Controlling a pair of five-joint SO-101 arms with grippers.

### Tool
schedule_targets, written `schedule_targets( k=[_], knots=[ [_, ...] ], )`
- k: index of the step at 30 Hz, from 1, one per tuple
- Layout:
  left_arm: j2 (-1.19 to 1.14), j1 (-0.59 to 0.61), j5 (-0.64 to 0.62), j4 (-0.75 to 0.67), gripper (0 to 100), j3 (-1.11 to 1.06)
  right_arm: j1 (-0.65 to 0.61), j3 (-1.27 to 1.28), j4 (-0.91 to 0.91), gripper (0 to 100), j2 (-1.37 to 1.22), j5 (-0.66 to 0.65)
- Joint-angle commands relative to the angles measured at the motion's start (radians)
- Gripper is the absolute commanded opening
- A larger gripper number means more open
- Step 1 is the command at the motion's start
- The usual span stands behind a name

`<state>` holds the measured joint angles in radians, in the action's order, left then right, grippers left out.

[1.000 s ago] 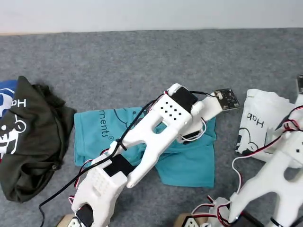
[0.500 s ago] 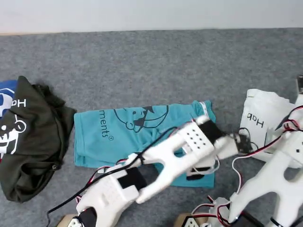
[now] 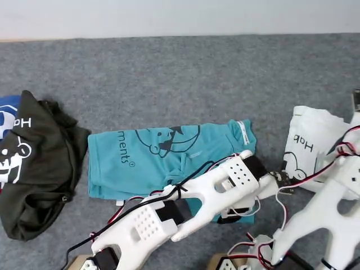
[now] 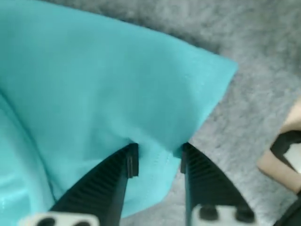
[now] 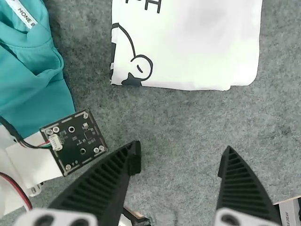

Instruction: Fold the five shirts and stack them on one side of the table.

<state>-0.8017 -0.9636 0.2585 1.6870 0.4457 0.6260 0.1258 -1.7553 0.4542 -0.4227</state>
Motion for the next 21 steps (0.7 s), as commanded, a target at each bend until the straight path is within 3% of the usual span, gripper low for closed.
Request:
schedule_targets(
  k=[1,11,21],
  knots=[
    [0.002,0.003,-0.017,-0.046,2,0.041,0.012,-0.005,-0.025,27.4,0.028,0.005],
    [0.092,-0.012,-0.075,0.068,0,0.199,0.012,-0.006,-0.025,27.4,0.028,-0.052],
    [0.232,-0.014,-0.075,0.068,0,0.124,0.013,-0.006,-0.024,27.4,0.028,-0.052]
  ],
)
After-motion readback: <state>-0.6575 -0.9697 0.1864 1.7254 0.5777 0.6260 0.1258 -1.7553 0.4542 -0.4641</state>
